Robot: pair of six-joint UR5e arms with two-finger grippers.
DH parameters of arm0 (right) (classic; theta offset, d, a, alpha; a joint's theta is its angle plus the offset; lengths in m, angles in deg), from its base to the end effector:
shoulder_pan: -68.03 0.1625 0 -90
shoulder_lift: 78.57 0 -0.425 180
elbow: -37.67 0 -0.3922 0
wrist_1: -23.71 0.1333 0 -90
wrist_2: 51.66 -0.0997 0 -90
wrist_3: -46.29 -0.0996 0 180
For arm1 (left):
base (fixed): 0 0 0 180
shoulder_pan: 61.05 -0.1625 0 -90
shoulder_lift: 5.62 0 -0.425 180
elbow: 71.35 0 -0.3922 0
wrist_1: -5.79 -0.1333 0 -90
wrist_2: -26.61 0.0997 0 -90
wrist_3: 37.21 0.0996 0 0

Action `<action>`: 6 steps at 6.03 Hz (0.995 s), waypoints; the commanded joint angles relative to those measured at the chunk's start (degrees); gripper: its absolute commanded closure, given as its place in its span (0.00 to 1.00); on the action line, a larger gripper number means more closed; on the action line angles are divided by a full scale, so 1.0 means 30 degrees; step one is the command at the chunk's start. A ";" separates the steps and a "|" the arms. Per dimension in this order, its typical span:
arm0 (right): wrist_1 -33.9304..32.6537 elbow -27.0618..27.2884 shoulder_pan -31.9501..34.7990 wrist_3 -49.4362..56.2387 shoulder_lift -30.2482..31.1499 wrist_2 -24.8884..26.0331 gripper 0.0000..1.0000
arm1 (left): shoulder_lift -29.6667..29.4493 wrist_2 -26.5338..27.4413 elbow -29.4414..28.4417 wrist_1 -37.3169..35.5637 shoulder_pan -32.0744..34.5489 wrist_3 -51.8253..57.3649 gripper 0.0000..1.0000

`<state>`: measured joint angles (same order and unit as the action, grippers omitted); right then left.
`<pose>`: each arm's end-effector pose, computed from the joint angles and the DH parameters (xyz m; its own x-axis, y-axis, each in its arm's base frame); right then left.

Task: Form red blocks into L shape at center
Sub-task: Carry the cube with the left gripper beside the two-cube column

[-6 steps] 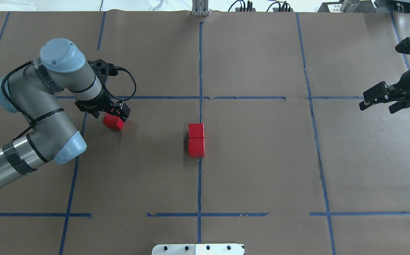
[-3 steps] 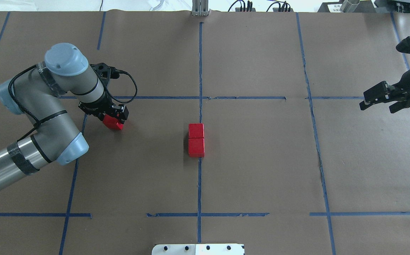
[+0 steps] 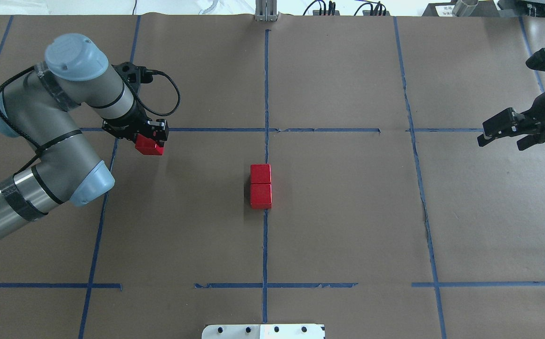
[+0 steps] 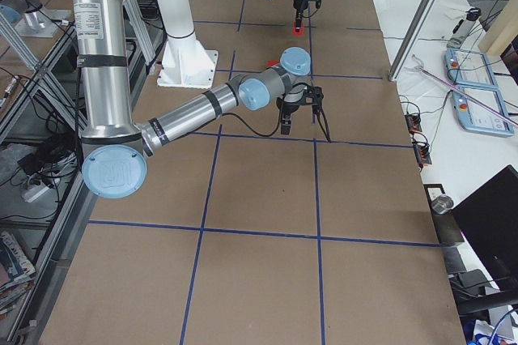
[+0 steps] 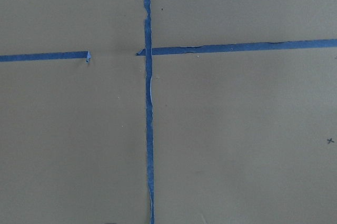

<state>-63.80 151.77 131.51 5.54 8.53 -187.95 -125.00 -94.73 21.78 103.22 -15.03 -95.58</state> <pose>-0.1647 -0.4673 0.4197 0.6017 0.0335 0.7980 -0.0055 0.9993 -0.0378 0.4068 -0.5389 0.3233 0.6540 -0.0327 -0.7558 0.0467 0.9989 -0.0029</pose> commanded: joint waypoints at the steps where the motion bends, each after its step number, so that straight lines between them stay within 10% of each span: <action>1: 0.0021 -0.0092 -0.0008 -0.0068 -0.0001 0.0021 0.00 | -0.0258 0.0711 0.2056 -0.1218 -0.0275 -1.0329 1.00; 6: 0.0051 -0.0239 -0.0067 -0.0098 -0.0060 0.0109 0.00 | -0.3473 0.2915 0.0288 -0.2104 -0.3941 -3.0702 1.00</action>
<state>-63.65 151.11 131.36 5.26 8.41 -187.70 -133.64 -86.10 25.38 95.43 -26.21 -178.63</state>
